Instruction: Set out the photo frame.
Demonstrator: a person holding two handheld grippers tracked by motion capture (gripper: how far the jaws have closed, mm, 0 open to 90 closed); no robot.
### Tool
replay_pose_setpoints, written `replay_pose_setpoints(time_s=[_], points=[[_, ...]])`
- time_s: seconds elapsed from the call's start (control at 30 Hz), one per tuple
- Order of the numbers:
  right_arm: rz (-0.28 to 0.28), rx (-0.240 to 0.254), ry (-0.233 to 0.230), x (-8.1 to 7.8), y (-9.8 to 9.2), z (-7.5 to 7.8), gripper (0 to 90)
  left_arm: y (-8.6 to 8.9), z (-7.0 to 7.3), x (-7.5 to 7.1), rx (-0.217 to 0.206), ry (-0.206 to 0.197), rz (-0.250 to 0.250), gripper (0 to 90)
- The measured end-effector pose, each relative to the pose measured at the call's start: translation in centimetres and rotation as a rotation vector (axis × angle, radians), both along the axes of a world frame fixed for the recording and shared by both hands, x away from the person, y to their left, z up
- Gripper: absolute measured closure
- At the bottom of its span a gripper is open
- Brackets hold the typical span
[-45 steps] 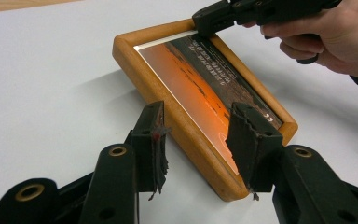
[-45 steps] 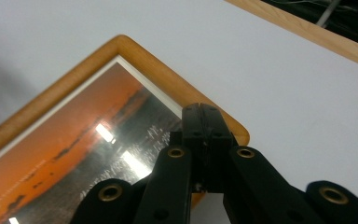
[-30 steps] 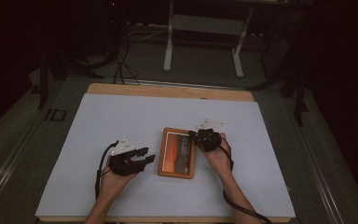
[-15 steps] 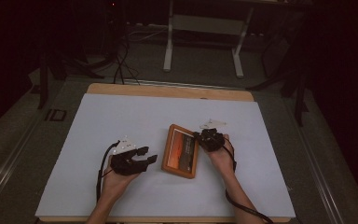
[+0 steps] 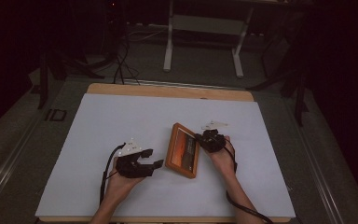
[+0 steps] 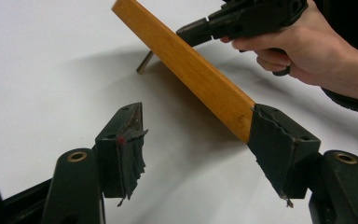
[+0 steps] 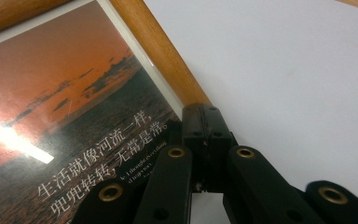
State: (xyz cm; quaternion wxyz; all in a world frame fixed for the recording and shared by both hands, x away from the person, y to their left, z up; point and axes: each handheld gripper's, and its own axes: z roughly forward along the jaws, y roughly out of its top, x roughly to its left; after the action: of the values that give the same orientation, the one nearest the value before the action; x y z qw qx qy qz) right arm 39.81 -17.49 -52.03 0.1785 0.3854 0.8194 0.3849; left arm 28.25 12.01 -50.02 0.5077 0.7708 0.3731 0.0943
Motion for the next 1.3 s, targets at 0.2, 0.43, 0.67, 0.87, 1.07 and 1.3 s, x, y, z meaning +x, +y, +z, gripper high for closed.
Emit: replay_pose_setpoints(time_s=[0.2,0.43,0.67,0.87,1.07,1.3], points=[[0.0,0.0,-0.001,0.0,0.0,0.0,90.0,-0.6,-0.2,-0.1,-0.015,0.026,-0.018,34.6],[-0.003,0.004,-0.003,-0.1,0.0,-0.1,90.0,-2.2,-0.5,-0.1,-0.003,0.045,-0.022,29.6],[-0.004,0.005,-0.003,-0.1,0.0,-0.1,90.0,-4.1,-1.0,0.2,0.029,0.069,-0.021,26.5],[-0.004,0.007,-0.005,-0.1,0.0,-0.1,90.0,-5.0,-1.3,0.8,-0.001,0.107,0.002,24.6],[-0.005,0.008,-0.006,-0.2,0.0,-0.1,90.0,-6.0,-1.6,1.1,0.008,0.139,0.0,27.8],[-0.003,0.005,-0.006,-0.2,0.0,-0.1,90.0,-6.2,-1.8,1.3,-0.044,0.18,0.0,40.9]])
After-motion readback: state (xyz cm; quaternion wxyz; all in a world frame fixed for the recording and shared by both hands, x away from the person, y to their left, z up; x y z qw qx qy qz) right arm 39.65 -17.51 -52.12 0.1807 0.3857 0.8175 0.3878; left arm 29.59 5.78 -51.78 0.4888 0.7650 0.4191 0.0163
